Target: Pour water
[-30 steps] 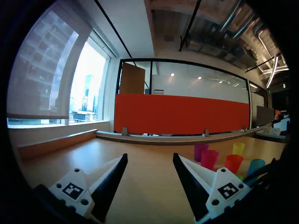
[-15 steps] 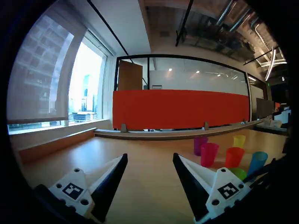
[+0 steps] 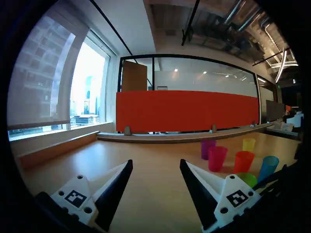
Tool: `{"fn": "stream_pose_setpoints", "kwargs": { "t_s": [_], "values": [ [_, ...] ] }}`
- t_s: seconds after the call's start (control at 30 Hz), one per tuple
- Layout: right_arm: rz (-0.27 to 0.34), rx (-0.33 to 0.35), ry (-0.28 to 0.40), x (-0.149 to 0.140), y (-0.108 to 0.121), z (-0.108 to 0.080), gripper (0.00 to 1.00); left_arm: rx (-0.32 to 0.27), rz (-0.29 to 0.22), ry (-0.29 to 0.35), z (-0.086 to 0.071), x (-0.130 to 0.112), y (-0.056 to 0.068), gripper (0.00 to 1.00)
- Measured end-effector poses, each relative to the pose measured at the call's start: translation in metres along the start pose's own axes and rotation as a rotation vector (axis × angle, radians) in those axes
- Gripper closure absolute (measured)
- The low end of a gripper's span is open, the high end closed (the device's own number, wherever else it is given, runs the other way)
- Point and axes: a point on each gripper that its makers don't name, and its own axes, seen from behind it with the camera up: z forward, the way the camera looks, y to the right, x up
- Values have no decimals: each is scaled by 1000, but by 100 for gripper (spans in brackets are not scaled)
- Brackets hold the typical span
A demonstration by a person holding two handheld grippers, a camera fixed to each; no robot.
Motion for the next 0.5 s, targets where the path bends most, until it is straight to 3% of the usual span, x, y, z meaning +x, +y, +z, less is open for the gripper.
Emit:
{"fn": "stream_pose_setpoints", "kwargs": {
  "t_s": [0.2,0.5],
  "values": [
    [4,-1,28,3,9,-3,0,0,0,0,0,0,0,10],
    [-58,-17,75,12,16,-8,0,0,1,0,0,0,0,10]
  ]
}}
